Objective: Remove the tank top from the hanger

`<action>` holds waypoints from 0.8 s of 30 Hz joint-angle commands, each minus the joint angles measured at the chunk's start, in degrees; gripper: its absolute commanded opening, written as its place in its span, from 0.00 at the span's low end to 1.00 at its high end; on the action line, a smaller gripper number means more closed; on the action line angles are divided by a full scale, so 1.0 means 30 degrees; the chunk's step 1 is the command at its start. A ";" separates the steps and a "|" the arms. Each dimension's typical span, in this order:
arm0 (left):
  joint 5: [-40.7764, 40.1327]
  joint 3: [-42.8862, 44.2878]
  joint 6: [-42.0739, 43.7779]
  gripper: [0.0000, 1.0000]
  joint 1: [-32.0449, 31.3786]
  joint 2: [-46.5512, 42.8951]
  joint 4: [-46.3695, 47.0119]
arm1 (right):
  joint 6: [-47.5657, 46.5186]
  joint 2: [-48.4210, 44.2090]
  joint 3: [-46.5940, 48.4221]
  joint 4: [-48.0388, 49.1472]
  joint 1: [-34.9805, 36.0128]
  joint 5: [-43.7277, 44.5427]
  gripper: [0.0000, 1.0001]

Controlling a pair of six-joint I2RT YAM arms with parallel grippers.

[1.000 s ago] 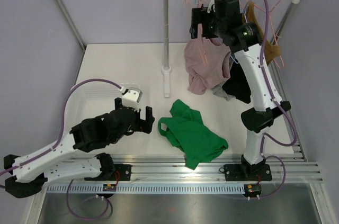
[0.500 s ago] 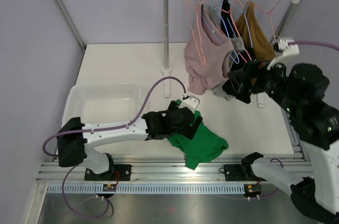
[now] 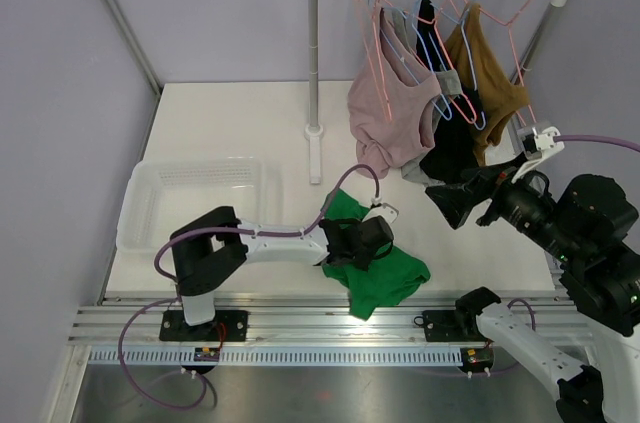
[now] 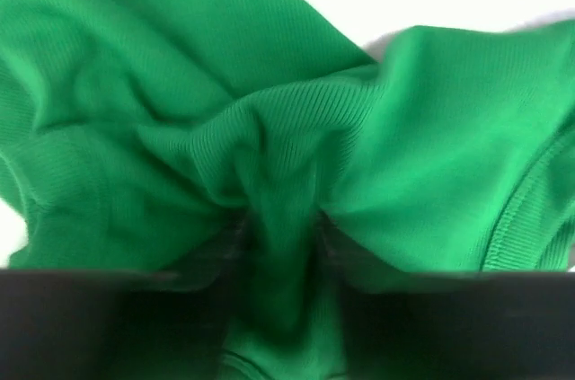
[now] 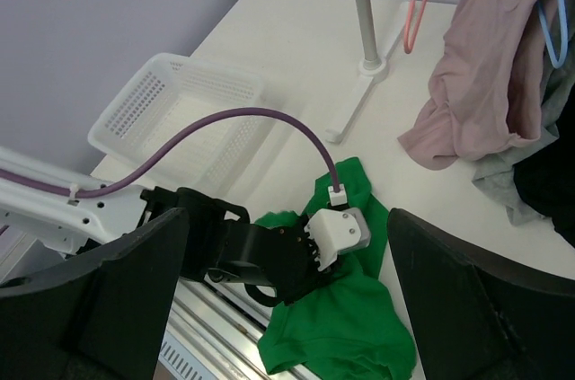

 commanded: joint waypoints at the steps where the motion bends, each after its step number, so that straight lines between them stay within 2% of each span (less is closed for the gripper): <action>1: 0.0658 0.0271 -0.0106 0.14 -0.0165 -0.0089 0.0932 | 0.0050 -0.0415 -0.0046 0.0776 -0.0045 -0.1156 0.99; 3: -0.0247 0.0389 -0.0223 0.00 -0.0194 -0.0966 0.0057 | 0.0020 -0.0532 0.0012 0.0834 -0.0016 -0.1158 0.99; 10: -0.5371 0.1821 0.0273 0.00 -0.0165 -0.6267 -0.3664 | -0.0156 -0.0503 -0.0017 0.0951 -0.0045 -0.0836 0.99; 11: -0.6596 0.2579 0.0449 0.00 -0.0107 -0.6765 -0.4830 | -0.0185 -0.0474 -0.0046 0.0952 -0.0016 -0.0777 1.00; 15: -0.8713 0.5014 0.0948 0.00 0.0478 -0.8844 -0.7619 | -0.0215 -0.0327 0.0041 0.1010 -0.0045 -0.0660 1.00; 20: -1.0473 0.7476 0.1709 0.00 0.2468 -1.0604 -1.0577 | -0.0273 -0.0240 0.0363 0.0981 -0.0045 -0.0543 1.00; 24: -1.0330 0.8795 0.2324 0.00 0.4927 -1.2187 -1.1871 | -0.0448 -0.0035 0.0656 0.0747 -0.0016 -0.0162 1.00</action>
